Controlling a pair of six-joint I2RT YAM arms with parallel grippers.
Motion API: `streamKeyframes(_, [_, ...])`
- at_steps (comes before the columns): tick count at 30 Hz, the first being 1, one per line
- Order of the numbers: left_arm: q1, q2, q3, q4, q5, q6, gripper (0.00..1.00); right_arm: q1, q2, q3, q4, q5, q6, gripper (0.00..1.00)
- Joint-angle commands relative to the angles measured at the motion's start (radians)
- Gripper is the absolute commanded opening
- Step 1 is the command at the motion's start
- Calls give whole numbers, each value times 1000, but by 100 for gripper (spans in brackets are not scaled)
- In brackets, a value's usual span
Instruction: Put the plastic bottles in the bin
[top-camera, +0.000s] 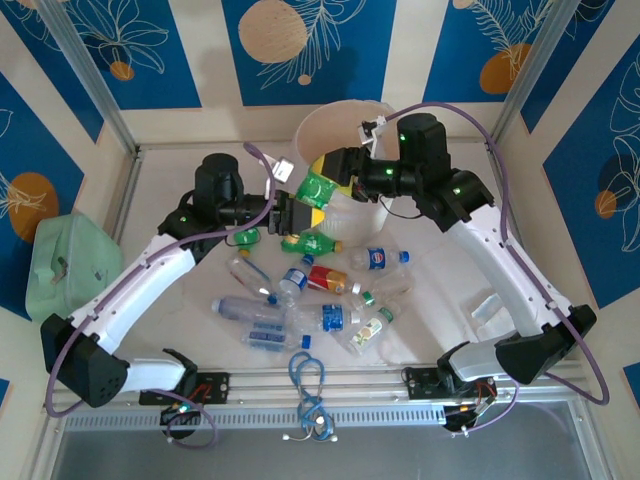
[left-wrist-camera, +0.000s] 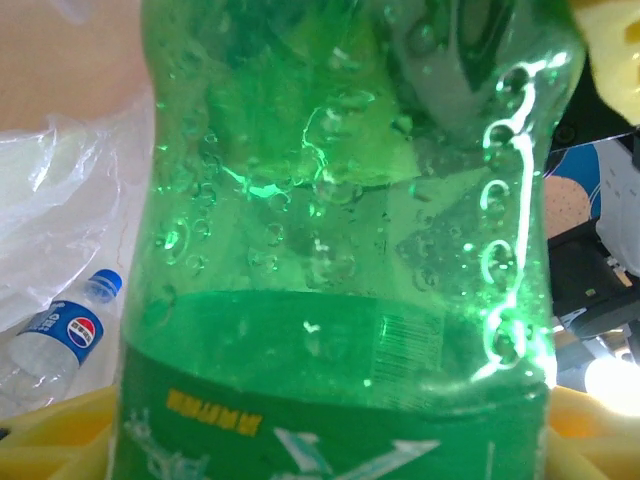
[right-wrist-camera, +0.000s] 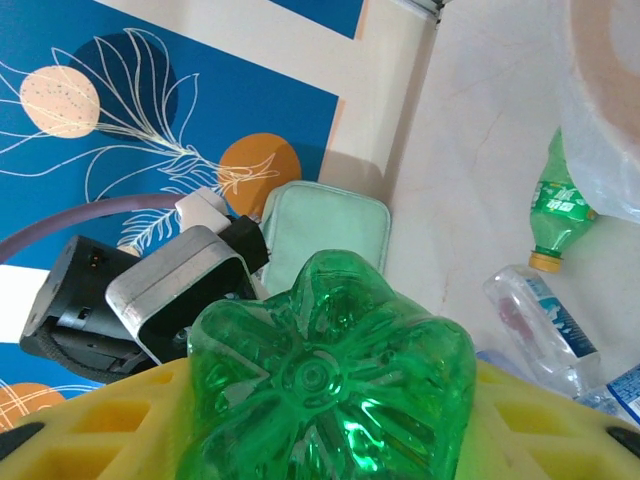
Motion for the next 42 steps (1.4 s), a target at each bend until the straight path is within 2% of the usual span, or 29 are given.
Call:
streamKeyframes(1, [-11, -10, -4, 44, 21, -8, 63, -9, -34, -12, 31, -27, 17, 53])
streamKeyframes(8, [-11, -9, 28, 48, -37, -14, 54, -17, -49, -12, 24, -15, 13, 54])
streamKeyframes(10, [-11, -3, 56, 25, -72, 0, 54, -20, -53, 6, -24, 23, -7, 62])
streamKeyframes(13, [-11, 14, 146, -115, -191, 52, 54, -30, -67, 75, -192, 178, -57, 81])
streamKeyframes(16, [-10, 42, 237, -217, -369, 69, 55, -49, -97, 139, -394, 397, -89, 86])
streamKeyframes(19, [-10, 101, 342, -292, -538, 54, 52, -102, -154, 113, -495, 479, -96, 86])
streamKeyframes(22, [-10, 208, 471, -337, -574, 48, 50, -153, -236, 18, -519, 475, -84, 86])
streamKeyframes(28, [-10, 447, 749, -385, -549, 13, 48, -209, -379, -185, -557, 444, -48, 85])
streamKeyframes(35, [-11, 696, 1081, -529, -594, -26, 50, -273, -452, -275, -581, 403, -42, 85])
streamKeyframes(37, [-11, 740, 1131, -567, -613, -33, 54, -290, -456, -274, -586, 395, -47, 85])
streamKeyframes(42, [-13, 756, 1134, -596, -634, -33, 71, -339, -456, -277, -591, 371, -52, 85])
